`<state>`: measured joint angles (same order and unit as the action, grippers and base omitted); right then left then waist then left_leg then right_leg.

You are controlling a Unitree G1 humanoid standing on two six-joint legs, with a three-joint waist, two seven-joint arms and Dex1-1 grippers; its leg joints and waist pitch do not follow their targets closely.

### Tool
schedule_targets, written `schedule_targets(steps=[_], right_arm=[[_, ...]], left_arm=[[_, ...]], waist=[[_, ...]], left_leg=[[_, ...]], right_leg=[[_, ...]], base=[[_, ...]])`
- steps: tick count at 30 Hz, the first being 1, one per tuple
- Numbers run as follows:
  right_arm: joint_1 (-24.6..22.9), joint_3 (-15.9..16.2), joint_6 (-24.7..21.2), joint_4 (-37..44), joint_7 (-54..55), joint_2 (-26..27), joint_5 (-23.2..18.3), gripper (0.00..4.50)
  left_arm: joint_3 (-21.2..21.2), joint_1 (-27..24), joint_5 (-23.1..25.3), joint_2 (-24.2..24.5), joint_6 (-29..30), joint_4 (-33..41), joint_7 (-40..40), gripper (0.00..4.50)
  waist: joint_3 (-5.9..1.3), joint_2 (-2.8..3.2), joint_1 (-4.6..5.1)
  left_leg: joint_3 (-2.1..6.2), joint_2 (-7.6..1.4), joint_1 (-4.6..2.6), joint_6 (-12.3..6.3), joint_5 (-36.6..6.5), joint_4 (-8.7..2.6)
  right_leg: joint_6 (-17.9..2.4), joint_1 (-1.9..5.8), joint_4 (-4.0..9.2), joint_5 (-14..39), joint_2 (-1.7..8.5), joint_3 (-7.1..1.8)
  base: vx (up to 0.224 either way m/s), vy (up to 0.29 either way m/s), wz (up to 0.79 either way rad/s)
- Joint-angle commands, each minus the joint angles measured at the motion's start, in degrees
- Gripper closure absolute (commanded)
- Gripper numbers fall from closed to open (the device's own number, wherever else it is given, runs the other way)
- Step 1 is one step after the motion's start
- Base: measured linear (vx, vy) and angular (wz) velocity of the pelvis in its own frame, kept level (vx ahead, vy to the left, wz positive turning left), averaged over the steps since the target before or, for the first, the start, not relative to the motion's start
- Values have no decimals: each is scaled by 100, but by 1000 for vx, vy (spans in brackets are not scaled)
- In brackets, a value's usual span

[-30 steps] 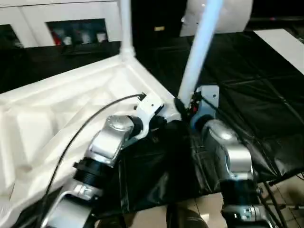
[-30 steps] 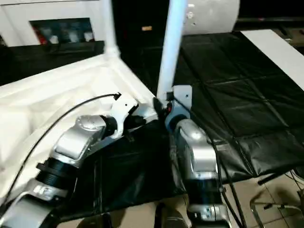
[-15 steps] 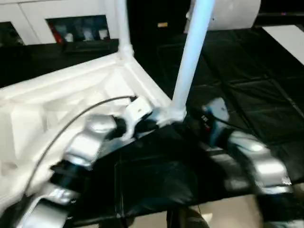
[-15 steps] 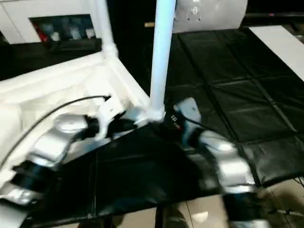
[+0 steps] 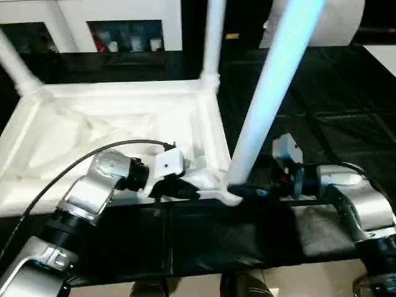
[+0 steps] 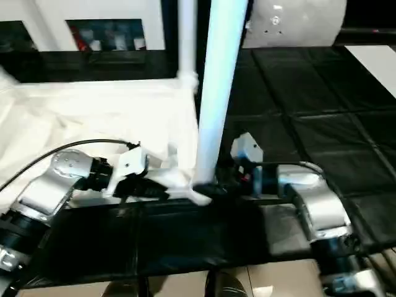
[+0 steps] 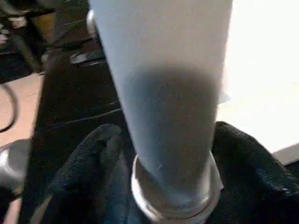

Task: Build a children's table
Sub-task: Rotate leg to tighten

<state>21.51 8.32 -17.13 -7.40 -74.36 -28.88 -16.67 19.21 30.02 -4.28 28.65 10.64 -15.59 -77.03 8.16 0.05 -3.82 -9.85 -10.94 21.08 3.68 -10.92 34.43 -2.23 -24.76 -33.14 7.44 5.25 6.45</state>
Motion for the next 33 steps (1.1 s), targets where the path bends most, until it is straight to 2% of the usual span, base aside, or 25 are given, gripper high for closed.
schedule_targets(steps=[1, 8, 11, 16, 22, 24, 26, 27, 28, 29, 30, 31, 32, 33], right_arm=[[106, 102, 115, -69, -273, -84, -40, 143], [261, 262, 316, -373, -564, -91, -21, 205], [277, 276, 322, -407, -624, -89, -31, 234], [263, 336, 216, -381, -783, -113, -108, 249], [-3, 393, -260, 29, -695, -23, -360, 251], [-130, 400, -577, 250, -198, 218, -373, 251], [-191, 424, -748, 366, 210, 416, -289, 251], [-236, 445, -1008, 487, 706, 679, -201, 251], [-236, 445, -1008, 487, 706, 679, -201, 251], [-241, 406, -1480, 610, 1663, 1275, -59, 251], [-241, 406, -1480, 610, 1663, 1275, -59, 251], [-218, 365, -1679, 632, 2083, 1561, -14, 251], [-206, 348, -1724, 626, 2206, 1642, 11, 251], [-168, 291, -1868, 605, 2602, 1902, 91, 251]], left_arm=[[223, 87, -55, -45, -153, 15, -316, 450], [258, 138, -90, -39, -290, -81, -451, 450], [252, 146, -90, -45, -316, -106, -472, 450], [227, 146, -80, -54, -333, -146, -507, 450], [166, 91, -149, -143, -62, -24, -311, 450], [100, 101, -153, -302, 298, 96, 75, 450], [38, 116, -164, -436, 500, 163, 330, 450], [-33, 153, -178, -608, 803, 251, 630, 450], [-33, 153, -178, -608, 803, 251, 630, 450], [-165, 247, -131, -969, 1276, 333, 1244, 450], [-165, 247, -131, -969, 1276, 333, 1244, 450], [-221, 297, -85, -1130, 1451, 336, 1528, 450], [-236, 314, -63, -1174, 1485, 325, 1609, 450], [-286, 368, 7, -1316, 1596, 289, 1870, 450]], waist=[[-537, -51, 15], [-536, -71, -18], [-532, -63, -32], [-530, -67, -65], [-520, -46, -100], [-514, -57, -86], [-462, -53, -69], [-461, -61, -54], [-452, -90, -33], [-372, -46, 0], [-383, -58, 26], [-354, -71, 103], [-333, -59, 148], [-315, -31, 232]], left_leg=[[40, -210, -38, -531, -795, -404], [30, -206, -31, -586, -676, -392], [27, -210, -35, -590, -674, -393], [26, -210, -31, -588, -652, -394], [25, -229, -60, -579, -693, -402], [25, -218, -40, -549, -742, -409], [39, -196, -50, -420, -914, -433], [40, -183, -59, -389, -986, -428], [46, -176, -47, -335, -978, -436], [55, -157, -95, -179, -1235, -451], [69, -124, -124, -124, -1355, -429], [111, -92, -130, -62, -1626, -436], [122, -103, -136, -33, -1751, -443], [158, -116, -159, 11, -2002, -451]], right_leg=[[-1080, 424, 348, 1981, 348, -342], [-1102, 416, 333, 1909, 343, -347], [-1113, 410, 330, 1904, 337, -346], [-1072, 412, 332, 1942, 337, -345], [-1088, 390, 343, 1926, 330, -353], [-1074, 404, 351, 2022, 336, -348], [-892, 387, 425, 2499, 333, -333], [-822, 388, 452, 2684, 344, -323], [-754, 406, 451, 2805, 336, -320], [-548, 316, 565, 3459, 314, -275], [-437, 332, 616, 3724, 346, -235], [-161, 371, 704, 4182, 350, -151], [-66, 364, 727, 4269, 346, -129], [73, 368, 803, 4386, 340, -47]], base=[[0, 0, 0], [0, 0, 0], [0, 0, 0], [0, 0, 0], [0, 0, 0], [0, 0, 0], [0, 0, 0], [0, 0, 0], [0, 0, 0], [0, 0, 0], [0, 0, 0], [0, 0, 0], [0, 0, 0], [0, 0, 0]])
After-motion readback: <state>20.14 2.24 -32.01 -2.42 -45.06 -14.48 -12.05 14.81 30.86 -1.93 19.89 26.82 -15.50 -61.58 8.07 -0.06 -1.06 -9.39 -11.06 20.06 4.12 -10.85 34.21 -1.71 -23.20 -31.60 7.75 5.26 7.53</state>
